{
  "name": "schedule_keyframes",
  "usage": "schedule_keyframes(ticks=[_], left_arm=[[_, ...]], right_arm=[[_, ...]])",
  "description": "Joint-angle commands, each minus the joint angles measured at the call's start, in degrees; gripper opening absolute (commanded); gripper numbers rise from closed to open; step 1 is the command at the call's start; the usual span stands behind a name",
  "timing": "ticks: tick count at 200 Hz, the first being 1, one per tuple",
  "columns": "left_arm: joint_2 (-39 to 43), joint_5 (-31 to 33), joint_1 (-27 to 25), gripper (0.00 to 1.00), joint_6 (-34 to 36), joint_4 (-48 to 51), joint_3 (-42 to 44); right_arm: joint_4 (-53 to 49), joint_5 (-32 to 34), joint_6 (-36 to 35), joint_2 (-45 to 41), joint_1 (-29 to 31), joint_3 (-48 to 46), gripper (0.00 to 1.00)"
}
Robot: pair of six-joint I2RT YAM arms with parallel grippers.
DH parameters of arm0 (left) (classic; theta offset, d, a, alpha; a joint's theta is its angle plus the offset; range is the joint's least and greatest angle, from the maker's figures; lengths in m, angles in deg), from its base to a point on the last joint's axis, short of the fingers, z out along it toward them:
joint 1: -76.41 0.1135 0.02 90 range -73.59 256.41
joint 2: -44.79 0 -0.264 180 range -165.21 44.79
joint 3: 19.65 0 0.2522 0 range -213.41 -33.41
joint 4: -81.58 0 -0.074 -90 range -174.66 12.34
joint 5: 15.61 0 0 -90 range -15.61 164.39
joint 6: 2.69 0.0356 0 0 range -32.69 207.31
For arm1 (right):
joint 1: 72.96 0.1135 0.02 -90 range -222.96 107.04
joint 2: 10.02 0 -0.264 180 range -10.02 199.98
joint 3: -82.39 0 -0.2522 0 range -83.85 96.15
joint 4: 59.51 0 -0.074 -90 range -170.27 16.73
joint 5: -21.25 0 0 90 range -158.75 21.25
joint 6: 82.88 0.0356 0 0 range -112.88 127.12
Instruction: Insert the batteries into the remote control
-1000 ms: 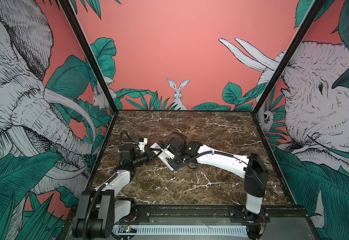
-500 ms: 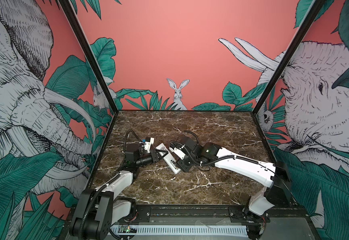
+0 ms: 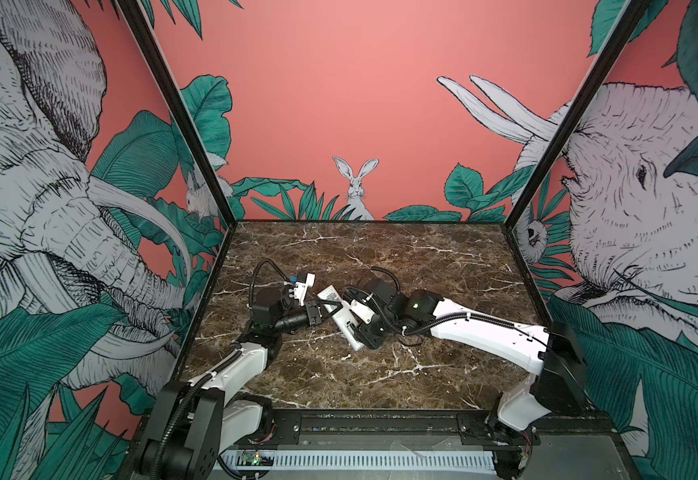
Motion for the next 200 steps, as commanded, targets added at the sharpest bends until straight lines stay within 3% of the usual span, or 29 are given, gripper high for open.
schedule_keyframes(ticks=[1, 22, 57, 136, 154, 200], left_arm=[[1.51, -1.41, -0.60, 0.00, -1.12, -3.69, -0.79], [1.67, -1.76, -1.05, 0.00, -1.88, -5.18, -0.65], [2.54, -1.85, -1.82, 0.00, -1.74, -4.67, -0.65], [3.69, -1.50, -2.11, 0.00, -0.31, -1.74, -1.25], [4.67, 0.30, -2.04, 0.00, 2.84, 3.72, -2.02], [10.39, 17.75, 0.34, 0.00, 21.84, 40.78, -11.89]], right_arm=[[1.60, -0.40, -0.15, -1.02, -0.53, -0.99, 0.47], [2.55, -0.57, 0.11, -0.65, -1.22, -1.69, 0.42], [5.22, -2.43, 0.69, -1.18, -2.88, -3.96, 0.26], [6.11, -3.63, 0.89, -0.47, -3.76, -4.29, 0.13], [6.41, -3.59, 1.29, -0.71, -3.71, -3.97, 0.23], [11.38, -1.99, 3.78, -6.00, -3.81, -4.03, 0.60]])
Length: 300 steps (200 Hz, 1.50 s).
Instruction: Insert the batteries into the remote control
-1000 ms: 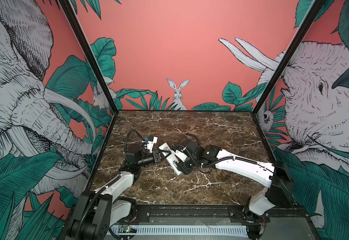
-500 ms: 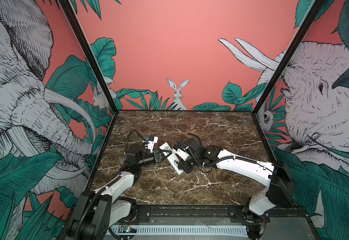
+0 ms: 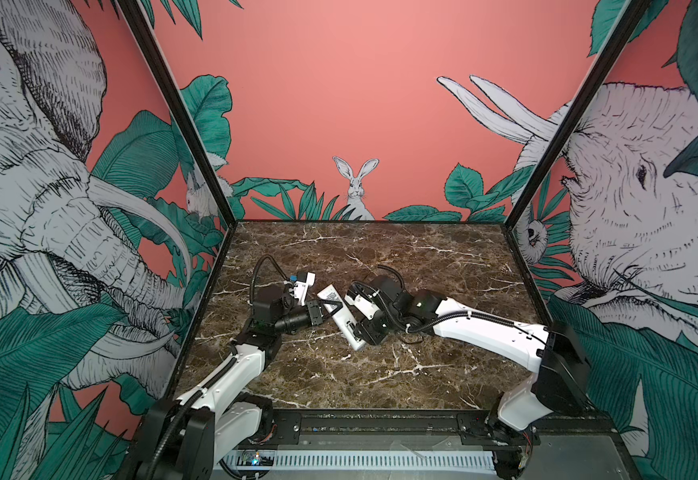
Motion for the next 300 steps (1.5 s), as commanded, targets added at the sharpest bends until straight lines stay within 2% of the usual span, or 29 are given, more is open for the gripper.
schedule_keyframes(ticks=[1, 24, 49, 77, 95, 111, 126, 159, 194, 226, 300], left_arm=[[2.77, 9.55, 1.55, 0.00, 12.12, 21.20, -6.78], [0.84, 17.99, 3.18, 0.00, 19.91, 36.76, -14.86], [-2.19, 21.55, 5.82, 0.00, 27.80, 48.58, -21.62], [-3.15, 26.13, 6.57, 0.00, 33.67, 57.23, -27.28], [-2.86, 29.45, 6.68, 0.00, 35.01, 60.22, -28.58], [-1.35, 31.45, 6.65, 0.00, 35.43, 60.63, -27.49], [0.58, 33.13, 6.70, 0.00, 35.19, 60.54, -26.21], [3.92, 34.06, 6.70, 0.00, 35.26, 60.09, -25.75], [4.84, 32.42, 6.70, 0.00, 35.26, 59.83, -25.41], [5.92, 31.53, 6.68, 0.00, 35.00, 59.66, -25.10], [6.72, 31.34, 5.51, 0.00, 34.91, 59.63, -24.97]], right_arm=[[4.89, 2.17, 1.94, -4.58, -0.54, -0.39, 0.60], [6.52, 4.75, 3.90, -4.13, -0.57, 0.36, 0.68], [3.08, 9.61, 6.48, 0.98, -0.57, 6.78, 0.70], [-4.77, 14.39, 8.74, 13.28, -0.57, 18.15, 0.68], [-10.87, 17.21, 9.52, 20.34, -0.57, 25.44, 0.64], [-13.46, 19.44, 10.84, 25.47, -0.62, 30.10, 0.60], [-13.52, 18.94, 11.96, 29.22, -0.75, 33.62, 0.59], [-15.33, 18.72, 14.87, 37.82, -1.09, 43.17, 0.55], [-17.06, 17.97, 18.92, 46.08, -2.00, 51.80, 0.52], [-17.07, 18.47, 20.76, 50.63, -2.74, 56.37, 0.45], [-18.26, 18.09, 20.07, 57.77, -3.47, 64.42, 0.35]])
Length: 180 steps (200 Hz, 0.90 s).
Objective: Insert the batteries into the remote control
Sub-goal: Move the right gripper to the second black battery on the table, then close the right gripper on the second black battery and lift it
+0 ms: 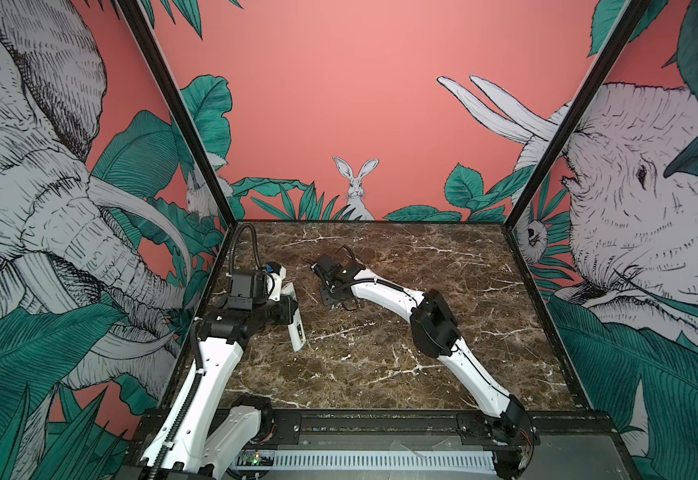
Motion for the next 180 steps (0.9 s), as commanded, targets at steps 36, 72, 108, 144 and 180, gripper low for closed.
schedule_keyframes(ticks=[36, 72, 108, 144, 180], left_arm=[[1.43, -1.16, -0.75, 0.00, 0.81, 0.51, 0.52], [1.38, -1.35, -0.94, 0.00, 0.75, 0.43, 0.52], [1.12, -2.03, -0.94, 0.00, 0.73, 0.26, 0.59], [1.14, -4.65, -0.94, 0.00, 0.64, -0.75, 0.94], [1.47, -9.36, -0.93, 0.00, -0.17, -2.71, 1.70]], right_arm=[[-3.64, 0.88, 0.16, 5.05, -0.89, 7.43, 0.30], [-3.75, 0.37, 0.49, 6.43, -1.36, 8.55, 0.22], [-3.88, 0.19, -0.15, 6.93, -1.45, 8.36, 0.16], [-1.97, 0.25, -0.85, 4.81, -1.45, 4.59, 0.08], [11.19, -0.59, -4.49, -5.57, -1.45, -10.69, 0.07]])
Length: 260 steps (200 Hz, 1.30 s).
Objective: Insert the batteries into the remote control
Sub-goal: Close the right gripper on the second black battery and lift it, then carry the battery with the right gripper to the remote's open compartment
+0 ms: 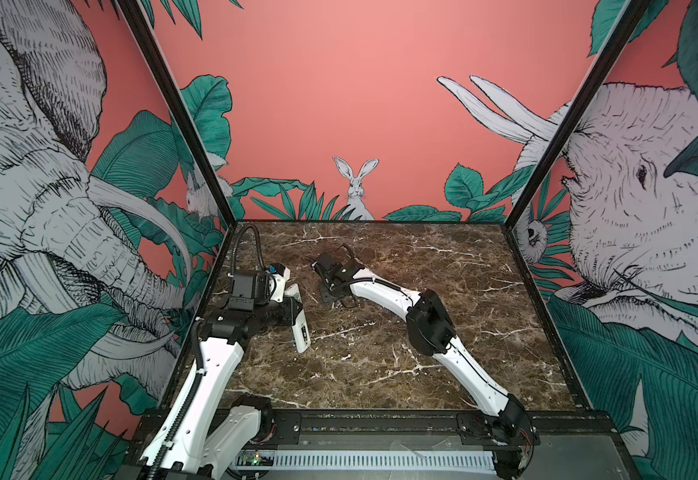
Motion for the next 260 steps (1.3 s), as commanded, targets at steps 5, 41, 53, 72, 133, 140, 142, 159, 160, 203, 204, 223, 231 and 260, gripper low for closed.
schedule_keyframes(ticks=[5, 41, 53, 72, 133, 140, 142, 159, 160, 203, 204, 223, 231, 260], left_arm=[[1.41, -5.35, -0.22, 0.00, -0.20, -2.58, 1.07], [0.51, -12.18, -0.22, 0.00, -4.46, -8.25, 3.64], [-0.25, -17.94, -0.21, 0.00, -8.49, -13.26, 5.96], [-1.50, -23.24, -0.28, 0.00, -15.94, -22.24, 10.16], [-0.93, -28.12, -1.47, 0.00, -33.52, -43.76, 17.86], [-0.70, -28.16, -1.51, 0.00, -34.79, -44.60, 18.04], [-0.56, -28.14, -1.53, 0.00, -35.08, -44.70, 18.14], [0.08, -28.54, -1.63, 0.00, -36.66, -44.91, 18.33], [0.10, -28.58, -1.59, 0.00, -36.76, -44.91, 18.30], [1.96, -30.46, -1.59, 0.00, -41.08, -48.88, 20.56], [2.06, -30.46, -1.65, 0.00, -41.22, -48.96, 20.64], [2.74, -31.23, -1.62, 0.00, -43.23, -51.15, 21.30], [2.78, -31.56, -1.62, 0.00, -44.36, -52.38, 21.56], [2.17, -33.52, -1.60, 0.00, -47.95, -55.74, 21.51]], right_arm=[[9.32, -0.72, -3.13, -8.41, -0.22, -12.04, 0.07], [28.00, -4.04, -7.15, -24.82, -0.66, -34.71, 0.08], [33.91, -5.60, -8.28, -30.30, -0.79, -42.34, 0.08], [42.65, -8.03, -9.43, -39.22, -0.92, -54.02, 0.08], [62.49, -18.92, -10.01, -61.56, -0.44, -78.21, 0.09], [63.61, -19.60, -10.25, -63.18, -0.15, -79.45, 0.08], [63.76, -19.78, -10.36, -63.75, -0.09, -79.69, 0.09], [65.92, -21.28, -11.32, -67.15, 0.86, -81.46, 0.09], [66.07, -21.35, -11.34, -67.26, 0.89, -81.51, 0.09], [68.87, -24.49, -13.70, -69.58, 4.30, -81.61, 0.09], [68.90, -24.54, -13.71, -69.62, 4.37, -81.59, 0.09], [70.04, -24.62, -14.43, -69.35, 5.93, -81.87, 0.09], [70.67, -24.45, -14.65, -69.17, 6.25, -82.20, 0.09], [74.00, -24.57, -14.97, -68.73, 6.53, -84.37, 0.09]])
